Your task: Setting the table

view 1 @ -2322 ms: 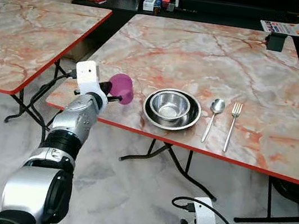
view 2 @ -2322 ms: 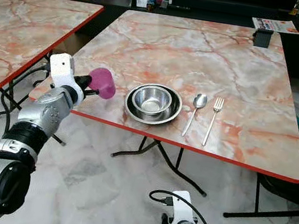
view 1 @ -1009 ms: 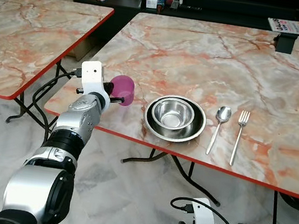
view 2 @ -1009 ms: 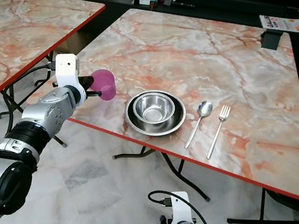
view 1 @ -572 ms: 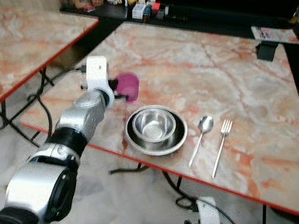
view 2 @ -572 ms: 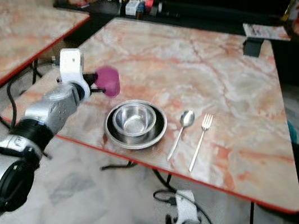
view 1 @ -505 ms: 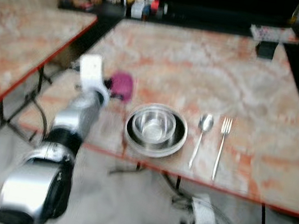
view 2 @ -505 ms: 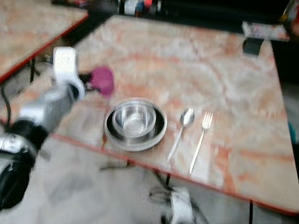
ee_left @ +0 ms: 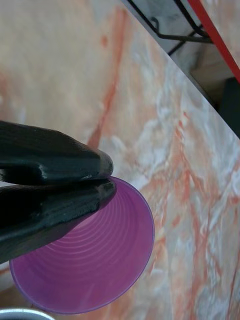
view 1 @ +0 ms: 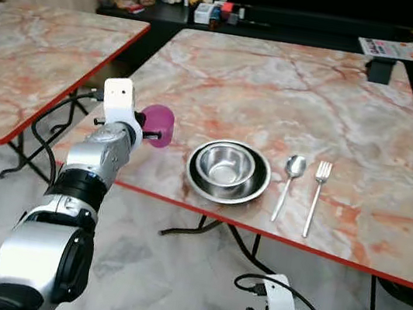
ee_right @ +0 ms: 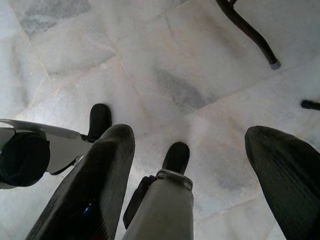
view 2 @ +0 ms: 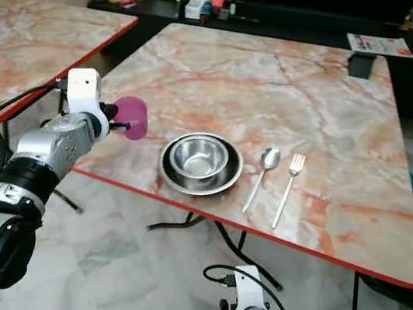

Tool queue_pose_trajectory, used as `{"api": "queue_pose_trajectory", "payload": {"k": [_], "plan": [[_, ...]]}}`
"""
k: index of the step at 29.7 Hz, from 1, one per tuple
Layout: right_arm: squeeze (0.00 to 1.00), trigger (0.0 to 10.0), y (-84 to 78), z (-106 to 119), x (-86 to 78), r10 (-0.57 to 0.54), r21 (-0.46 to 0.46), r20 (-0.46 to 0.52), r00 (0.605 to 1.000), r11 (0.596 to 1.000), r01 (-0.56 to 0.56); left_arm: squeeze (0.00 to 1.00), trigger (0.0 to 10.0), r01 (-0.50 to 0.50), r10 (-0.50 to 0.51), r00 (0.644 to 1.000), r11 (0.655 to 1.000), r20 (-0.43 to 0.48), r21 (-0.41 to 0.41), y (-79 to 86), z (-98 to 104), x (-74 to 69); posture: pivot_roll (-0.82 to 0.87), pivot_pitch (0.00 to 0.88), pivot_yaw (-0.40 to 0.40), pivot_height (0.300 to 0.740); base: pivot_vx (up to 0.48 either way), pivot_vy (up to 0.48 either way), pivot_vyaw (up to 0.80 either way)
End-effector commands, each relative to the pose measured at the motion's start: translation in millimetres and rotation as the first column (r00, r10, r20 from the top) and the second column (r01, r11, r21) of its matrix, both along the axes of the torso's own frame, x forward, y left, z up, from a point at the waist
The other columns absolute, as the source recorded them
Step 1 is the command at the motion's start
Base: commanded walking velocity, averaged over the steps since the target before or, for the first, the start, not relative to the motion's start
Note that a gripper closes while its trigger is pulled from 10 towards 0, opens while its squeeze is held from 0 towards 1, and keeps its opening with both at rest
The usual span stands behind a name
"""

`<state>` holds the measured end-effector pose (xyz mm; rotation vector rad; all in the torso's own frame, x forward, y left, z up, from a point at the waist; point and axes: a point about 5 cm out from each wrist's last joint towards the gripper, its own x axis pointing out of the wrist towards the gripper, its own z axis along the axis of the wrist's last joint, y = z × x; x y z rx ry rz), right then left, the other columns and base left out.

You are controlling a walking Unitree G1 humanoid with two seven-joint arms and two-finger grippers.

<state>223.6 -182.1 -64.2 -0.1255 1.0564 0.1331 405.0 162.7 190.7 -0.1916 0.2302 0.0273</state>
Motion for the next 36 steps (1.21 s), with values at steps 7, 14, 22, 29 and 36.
{"api": "queue_pose_trajectory", "payload": {"k": [7,14,22,29,36], "plan": [[0.00,10.0,2.4,-1,-0.9,0.007,0.006,-0.006,1.000,1.000,-0.007,0.00,10.0,0.023,-0.031,0.998,0.990,-0.056,-0.142,-4.8,8,7.9,-0.04,0.071,0.102,0.740,0.000,0.000,0.00],[0.00,10.0,1.7,-1,-1.8,0.005,0.005,-0.009,1.000,1.000,-0.004,0.00,10.0,0.088,-0.095,0.992,0.991,-0.080,-0.097,-14.1,9,10.2,-0.04,0.075,0.101,0.740,0.000,0.000,0.00],[0.00,10.0,1.8,-1,-1.9,0.006,0.007,-0.010,1.000,1.000,-0.006,0.00,10.0,0.178,-0.177,0.979,0.984,-0.105,-0.001,-25.8,7,10.7,-0.04,0.075,0.101,0.740,0.000,0.000,0.00],[0.00,10.0,1.8,-1,-1.7,0.007,0.007,-0.010,1.000,1.000,-0.007,0.00,10.0,0.233,-0.230,0.968,0.972,-0.100,0.024,-31.9,13,12.2,-0.03,0.077,0.101,0.740,0.000,0.000,0.00],[0.00,10.0,1.6,-1,-1.9,0.008,0.006,-0.011,1.000,1.000,-0.008,0.00,10.0,0.245,-0.241,0.965,0.969,-0.100,0.022,-34.4,12,12.5,-0.03,0.077,0.101,0.740,0.000,0.000,0.00]]}}
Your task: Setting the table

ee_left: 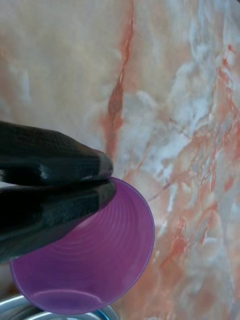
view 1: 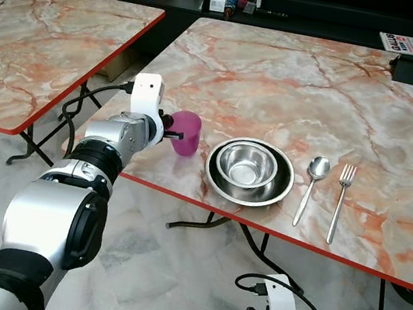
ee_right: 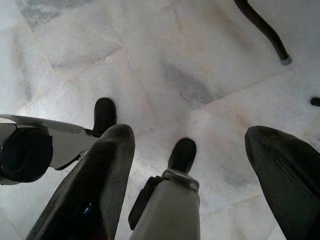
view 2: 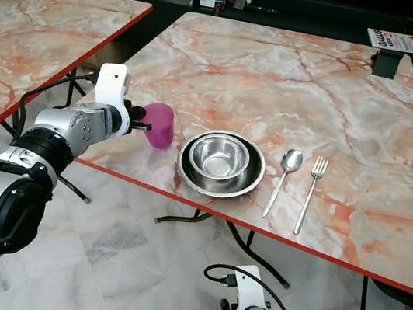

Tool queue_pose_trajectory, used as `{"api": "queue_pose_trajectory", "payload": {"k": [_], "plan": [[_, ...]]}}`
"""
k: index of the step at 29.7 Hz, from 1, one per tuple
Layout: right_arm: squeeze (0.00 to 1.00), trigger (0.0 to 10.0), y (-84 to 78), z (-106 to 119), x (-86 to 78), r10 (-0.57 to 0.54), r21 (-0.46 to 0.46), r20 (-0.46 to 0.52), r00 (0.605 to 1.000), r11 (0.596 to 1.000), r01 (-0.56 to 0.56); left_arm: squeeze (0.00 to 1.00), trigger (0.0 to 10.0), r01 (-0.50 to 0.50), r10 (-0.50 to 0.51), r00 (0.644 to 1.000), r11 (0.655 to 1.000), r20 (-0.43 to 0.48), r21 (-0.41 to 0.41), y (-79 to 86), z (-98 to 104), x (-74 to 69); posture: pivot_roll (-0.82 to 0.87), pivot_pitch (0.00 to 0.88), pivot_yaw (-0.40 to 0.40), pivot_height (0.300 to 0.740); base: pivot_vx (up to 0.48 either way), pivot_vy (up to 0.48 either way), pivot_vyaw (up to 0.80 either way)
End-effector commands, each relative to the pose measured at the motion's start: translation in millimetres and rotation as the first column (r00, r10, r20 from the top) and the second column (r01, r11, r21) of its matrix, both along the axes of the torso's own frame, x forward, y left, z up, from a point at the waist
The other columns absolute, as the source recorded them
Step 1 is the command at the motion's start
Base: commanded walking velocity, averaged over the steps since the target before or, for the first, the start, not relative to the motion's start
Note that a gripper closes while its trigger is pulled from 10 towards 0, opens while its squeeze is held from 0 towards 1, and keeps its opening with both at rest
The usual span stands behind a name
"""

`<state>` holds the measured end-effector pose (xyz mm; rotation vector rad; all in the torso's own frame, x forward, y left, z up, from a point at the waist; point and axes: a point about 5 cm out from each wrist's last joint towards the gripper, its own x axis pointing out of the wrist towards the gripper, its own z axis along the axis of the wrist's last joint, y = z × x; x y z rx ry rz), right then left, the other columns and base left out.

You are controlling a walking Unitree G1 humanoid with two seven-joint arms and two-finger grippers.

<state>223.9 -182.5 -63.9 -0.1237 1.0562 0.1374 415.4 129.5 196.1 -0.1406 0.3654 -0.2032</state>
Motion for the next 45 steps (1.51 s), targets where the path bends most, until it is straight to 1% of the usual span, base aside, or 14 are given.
{"api": "queue_pose_trajectory", "payload": {"k": [1,7,13,15,28,29,30,34,35,36,45], "plan": [[0.00,10.0,1.9,-1,-2.1,0.005,0.003,-0.011,1.000,1.000,-0.005,0.00,10.0,0.001,-0.001,1.000,1.000,0.017,0.009,-1.7,7,2.1,-0.03,0.078,0.098,0.740,0.000,0.000,0.00],[0.00,10.0,1.5,-2,-2.3,0.005,0.002,-0.011,1.000,1.000,-0.005,0.00,10.0,0.006,-0.006,1.000,1.000,0.011,-0.011,-8.7,3,1.4,-0.03,0.079,0.097,0.740,0.000,0.000,0.00],[0.00,10.0,1.5,-2,-2.3,0.004,0.002,-0.011,1.000,1.000,-0.004,0.00,10.0,0.010,-0.010,1.000,1.000,0.008,-0.015,-11.1,1,1.1,-0.03,0.079,0.097,0.740,0.000,0.000,0.00],[0.00,10.0,1.8,-2,-2.2,0.002,0.003,-0.011,1.000,1.000,-0.002,0.00,10.0,0.021,-0.021,1.000,1.000,0.004,-0.015,-14.8,-1,0.3,-0.04,0.078,0.100,0.740,0.000,0.000,0.00],[0.00,10.0,1.8,-2,-2.2,0.001,0.003,-0.010,1.000,1.000,-0.001,0.00,10.0,0.025,-0.025,1.000,1.000,0.015,-0.012,-15.7,2,1.1,-0.04,0.077,0.100,0.740,0.000,0.000,0.00],[0.00,10.0,1.7,-2,-2.2,0.001,0.003,-0.010,1.000,1.000,-0.001,0.99,10.0,0.025,-0.024,1.000,1.000,0.016,-0.011,-15.8,2,1.2,-0.04,0.077,0.100,0.740,0.000,0.000,0.00],[0.00,10.0,1.7,-2,-2.2,0.001,0.003,-0.010,1.000,1.000,-0.001,1.00,10.0,0.021,-0.021,1.000,1.000,0.018,-0.005,-15.5,2,1.4,-0.04,0.077,0.100,0.740,0.000,0.000,0.00],[0.00,10.0,1.7,-2,-2.2,0.002,0.003,-0.011,1.000,1.000,-0.002,1.00,10.0,0.015,-0.015,1.000,1.000,0.024,0.003,-15.1,4,1.8,-0.04,0.077,0.100,0.740,0.000,0.000,0.00],[0.00,10.0,1.7,-2,-2.2,0.002,0.002,-0.011,1.000,1.000,-0.002,0.36,10.0,0.018,-0.018,0.999,1.000,0.029,0.006,-15.5,5,2.0,-0.04,0.077,0.100,0.740,0.000,0.000,0.00],[0.00,10.0,1.7,-2,-2.2,0.002,0.002,-0.011,1.000,1.000,-0.002,0.00,10.0,0.019,-0.019,0.999,1.000,0.030,0.007,-15.7,5,2.1,-0.04,0.077,0.100,0.740,0.000,0.000,0.00],[0.00,10.0,1.4,-1,-1.7,0.002,0.002,-0.009,1.000,1.000,-0.002,0.00,10.0,0.005,-0.006,0.999,1.000,0.053,0.017,-12.8,12,3.9,-0.04,0.075,0.097,0.740,0.000,0.000,0.00]]}}
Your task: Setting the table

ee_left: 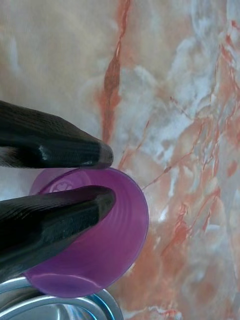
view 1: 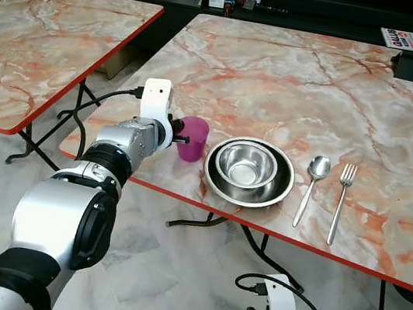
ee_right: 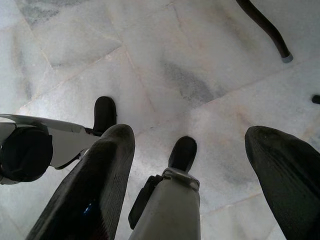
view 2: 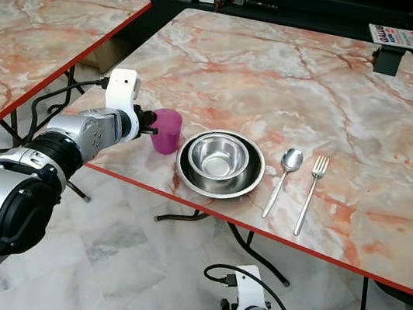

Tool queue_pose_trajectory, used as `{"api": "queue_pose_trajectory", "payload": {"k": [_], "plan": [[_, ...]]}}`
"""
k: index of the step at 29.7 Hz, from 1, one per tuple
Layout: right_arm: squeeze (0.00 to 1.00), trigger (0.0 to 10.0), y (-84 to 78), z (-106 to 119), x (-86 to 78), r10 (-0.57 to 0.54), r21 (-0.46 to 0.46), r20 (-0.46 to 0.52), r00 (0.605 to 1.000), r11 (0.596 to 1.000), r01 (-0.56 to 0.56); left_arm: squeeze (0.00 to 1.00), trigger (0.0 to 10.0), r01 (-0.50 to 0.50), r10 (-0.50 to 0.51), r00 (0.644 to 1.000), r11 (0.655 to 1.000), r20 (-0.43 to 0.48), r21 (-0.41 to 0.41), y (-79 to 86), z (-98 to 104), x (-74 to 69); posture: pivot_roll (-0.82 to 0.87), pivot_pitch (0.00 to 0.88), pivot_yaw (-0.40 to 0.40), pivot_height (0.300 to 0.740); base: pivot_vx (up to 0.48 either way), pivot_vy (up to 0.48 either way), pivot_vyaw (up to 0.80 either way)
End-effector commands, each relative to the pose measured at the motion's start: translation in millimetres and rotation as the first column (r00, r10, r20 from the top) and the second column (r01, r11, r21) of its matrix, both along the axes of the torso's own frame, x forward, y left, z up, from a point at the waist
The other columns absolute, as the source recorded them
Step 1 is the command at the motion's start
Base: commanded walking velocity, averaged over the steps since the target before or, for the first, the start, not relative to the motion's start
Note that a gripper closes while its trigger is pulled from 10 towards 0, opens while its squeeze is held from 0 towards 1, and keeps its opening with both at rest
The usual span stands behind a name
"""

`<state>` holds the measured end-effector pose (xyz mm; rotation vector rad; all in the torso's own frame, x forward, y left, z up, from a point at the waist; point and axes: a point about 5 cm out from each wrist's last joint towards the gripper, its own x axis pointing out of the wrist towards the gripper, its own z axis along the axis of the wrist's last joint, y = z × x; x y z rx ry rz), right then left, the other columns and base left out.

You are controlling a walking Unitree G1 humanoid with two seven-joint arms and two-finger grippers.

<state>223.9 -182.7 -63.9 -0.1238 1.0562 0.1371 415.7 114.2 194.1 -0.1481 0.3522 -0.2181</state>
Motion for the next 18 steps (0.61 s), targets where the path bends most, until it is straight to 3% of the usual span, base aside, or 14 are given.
{"api": "queue_pose_trajectory", "payload": {"k": [1,6,9,11,16,18], "plan": [[0.00,10.0,1.6,-1,-1.7,0.003,0.002,-0.009,1.000,1.000,-0.003,0.00,10.0,-0.008,0.007,0.999,1.000,0.041,0.028,2.5,14,3.6,-0.04,0.075,0.097,0.740,0.000,0.000,0.00],[0.00,10.0,1.4,-1,-1.8,0.003,0.001,-0.009,1.000,1.000,-0.003,0.00,10.0,-0.032,0.032,0.995,0.999,0.098,-0.005,5.5,23,6.1,-0.04,0.074,0.097,0.740,0.000,0.000,0.00],[0.00,10.0,1.4,-1,-1.9,0.003,0.002,-0.009,1.000,1.000,-0.003,0.00,10.0,-0.033,0.028,0.981,0.999,0.190,0.026,7.5,35,8.2,-0.03,0.075,0.094,0.740,0.000,0.000,0.00],[0.00,10.0,1.4,-1,-1.9,0.003,0.002,-0.009,1.000,1.000,-0.003,0.00,10.0,-0.036,0.029,0.980,0.999,0.199,0.032,8.0,36,8.3,-0.03,0.075,0.094,0.740,0.000,0.000,0.00],[0.00,10.0,1.5,-1,-1.8,0.002,0.004,-0.008,1.000,1.000,-0.002,0.00,10.0,-0.094,0.061,0.924,0.993,0.376,0.069,23.5,55,8.9,-0.03,0.076,0.090,0.740,0.000,0.000,0.00],[0.00,10.0,1.8,-1,-1.6,0.003,0.004,-0.007,1.000,1.000,-0.003,0.00,10.0,-0.169,0.105,0.892,0.980,0.439,0.108,41.3,58,7.2,-0.03,0.075,0.090,0.740,0.000,0.000,0.00]]}}
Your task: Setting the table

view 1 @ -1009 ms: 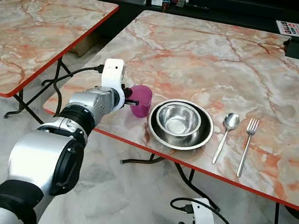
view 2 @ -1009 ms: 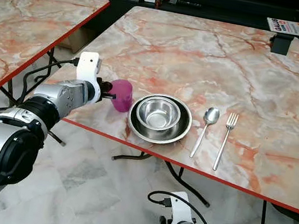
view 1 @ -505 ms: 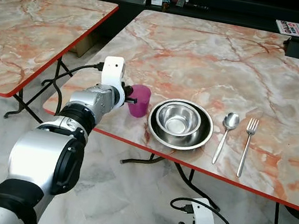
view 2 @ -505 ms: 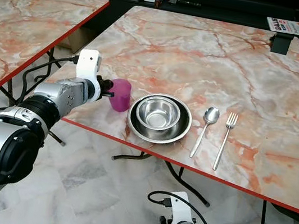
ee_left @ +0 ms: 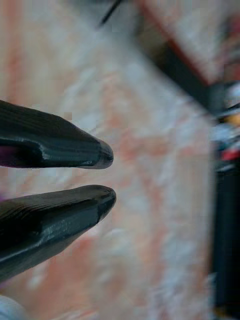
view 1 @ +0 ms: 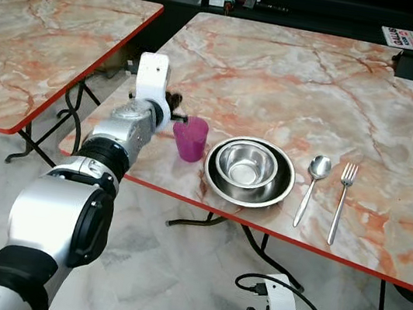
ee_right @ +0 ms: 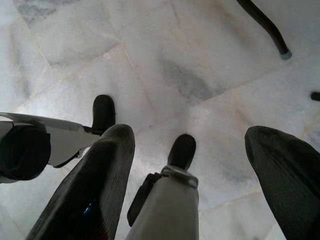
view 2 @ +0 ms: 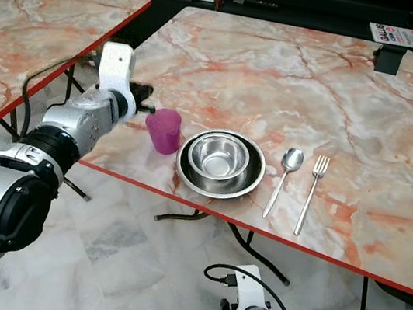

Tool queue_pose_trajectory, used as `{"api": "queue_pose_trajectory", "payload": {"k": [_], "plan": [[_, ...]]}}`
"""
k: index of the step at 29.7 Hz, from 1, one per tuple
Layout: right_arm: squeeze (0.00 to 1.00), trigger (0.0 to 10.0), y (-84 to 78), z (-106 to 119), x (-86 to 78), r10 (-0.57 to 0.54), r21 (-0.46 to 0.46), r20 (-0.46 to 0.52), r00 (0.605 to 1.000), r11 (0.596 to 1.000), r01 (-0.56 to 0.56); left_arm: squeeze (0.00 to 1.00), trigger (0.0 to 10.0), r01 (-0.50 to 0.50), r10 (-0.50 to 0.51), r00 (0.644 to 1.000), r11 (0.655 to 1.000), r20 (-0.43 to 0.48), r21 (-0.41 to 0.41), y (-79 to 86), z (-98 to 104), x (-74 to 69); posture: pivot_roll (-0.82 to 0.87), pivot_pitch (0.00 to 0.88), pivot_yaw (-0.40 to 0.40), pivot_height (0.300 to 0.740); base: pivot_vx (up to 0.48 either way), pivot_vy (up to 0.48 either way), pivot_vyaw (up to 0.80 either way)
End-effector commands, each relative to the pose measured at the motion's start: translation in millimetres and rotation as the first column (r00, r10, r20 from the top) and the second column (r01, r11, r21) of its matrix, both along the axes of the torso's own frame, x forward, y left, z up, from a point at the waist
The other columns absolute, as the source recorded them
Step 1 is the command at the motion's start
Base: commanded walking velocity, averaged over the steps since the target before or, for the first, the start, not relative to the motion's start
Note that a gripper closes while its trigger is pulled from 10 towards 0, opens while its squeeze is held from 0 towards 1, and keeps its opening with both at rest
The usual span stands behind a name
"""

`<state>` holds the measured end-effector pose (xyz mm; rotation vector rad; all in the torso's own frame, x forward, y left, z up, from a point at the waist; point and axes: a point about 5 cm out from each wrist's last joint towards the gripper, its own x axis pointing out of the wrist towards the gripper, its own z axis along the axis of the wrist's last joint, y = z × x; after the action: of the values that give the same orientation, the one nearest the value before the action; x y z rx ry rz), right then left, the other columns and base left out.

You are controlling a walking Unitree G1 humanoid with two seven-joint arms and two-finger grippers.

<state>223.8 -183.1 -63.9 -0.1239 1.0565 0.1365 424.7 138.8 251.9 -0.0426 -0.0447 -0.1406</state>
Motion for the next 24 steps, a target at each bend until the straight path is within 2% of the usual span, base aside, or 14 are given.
{"api": "queue_pose_trajectory", "payload": {"k": [1,2,5,6,7,9,12,13,15,16,17,20,23,24], "plan": [[0.00,10.0,2.3,-1,-1.5,0.004,0.005,-0.006,1.000,1.000,-0.004,0.00,10.0,-0.092,0.087,0.994,0.993,0.067,0.079,22.9,1,-2.6,-0.03,0.075,0.090,0.740,0.000,0.000,0.00],[0.00,10.0,2.3,-1,-1.5,0.004,0.005,-0.006,1.000,1.000,-0.004,0.00,10.0,-0.092,0.087,0.994,0.993,0.067,0.079,22.9,1,-2.6,-0.03,0.075,0.090,0.740,0.000,0.000,0.00],[0.00,10.0,3.0,-1,-1.6,0.002,0.007,-0.005,1.000,1.000,-0.002,0.00,10.0,-0.177,0.154,0.979,0.966,0.131,0.188,46.7,-4,-8.5,-0.03,0.073,0.090,0.740,0.000,0.000,0.00],[0.00,10.0,3.5,-1,-1.7,0.003,0.008,-0.004,1.000,1.000,-0.003,0.00,10.0,-0.247,0.216,0.966,0.931,0.139,0.269,69.0,-16,-14.9,-0.02,0.074,0.091,0.740,0.000,0.000,0.00],[0.00,10.0,3.5,-1,-1.7,0.003,0.008,-0.004,1.000,1.000,-0.003,0.00,10.0,-0.247,0.216,0.966,0.931,0.139,0.269,69.0,-16,-14.9,-0.02,0.074,0.091,0.740,0.000,0.000,0.00],[0.00,10.0,3.7,-2,-1.9,0.003,0.009,-0.004,1.000,1.000,-0.003,0.00,10.0,-0.310,0.274,0.950,0.881,0.149,0.357,90.4,-28,-23.1,-0.02,0.074,0.091,0.740,0.000,0.000,0.00],[0.00,10.0,3.7,-2,-1.9,0.003,0.009,-0.004,1.000,1.000,-0.003,0.00,10.0,-0.318,0.279,0.948,0.872,0.154,0.373,92.9,-30,-24.4,-0.02,0.074,0.091,0.740,0.000,0.000,0.00],[0.00,10.0,4.1,-2,-2.5,0.001,0.011,-0.005,1.000,1.000,-0.001,0.00,10.0,-0.357,0.333,0.933,0.829,0.132,0.430,111.3,-48,-34.4,-0.03,0.073,0.095,0.740,0.000,0.000,0.00],[0.00,10.0,4.3,-2,-3.0,0.000,0.012,-0.006,1.000,1.000,0.000,0.00,10.0,-0.386,0.379,0.919,0.798,0.111,0.462,124.4,-62,-43.0,-0.03,0.072,0.096,0.740,0.000,0.000,0.00],[0.00,10.0,4.3,-3,-3.3,0.000,0.012,-0.007,1.000,1.000,0.000,0.00,10.0,-0.418,0.433,0.898,0.777,0.084,0.470,136.0,-76,-51.5,-0.03,0.072,0.096,0.740,0.000,0.000,0.00],[0.00,10.0,4.3,-3,-3.4,0.000,0.012,-0.007,1.000,1.000,0.000,0.00,10.0,-0.426,0.445,0.892,0.772,0.077,0.472,138.7,-79,-53.6,-0.03,0.072,0.096,0.740,0.000,0.000,0.00],[0.00,10.0,4.5,-3,-4.1,-0.001,0.013,-0.008,1.000,1.000,0.001,0.00,10.0,-0.430,0.497,0.866,0.695,0.047,0.576,152.2,-101,-67.3,-0.03,0.067,0.103,0.740,0.000,0.000,0.00],[0.00,10.0,4.3,-3,-4.4,-0.001,0.012,-0.009,1.000,1.000,0.001,0.00,10.0,-0.411,0.530,0.848,0.660,-0.002,0.628,160.6,-123,-79.6,-0.03,0.067,0.103,0.740,0.000,0.000,0.00],[0.00,10.0,4.3,-3,-4.4,-0.001,0.012,-0.009,1.000,1.000,0.001,0.00,10.0,-0.411,0.530,0.848,0.660,-0.002,0.628,160.6,-123,-79.6,-0.03,0.067,0.103,0.740,0.000,0.000,0.00]]}}
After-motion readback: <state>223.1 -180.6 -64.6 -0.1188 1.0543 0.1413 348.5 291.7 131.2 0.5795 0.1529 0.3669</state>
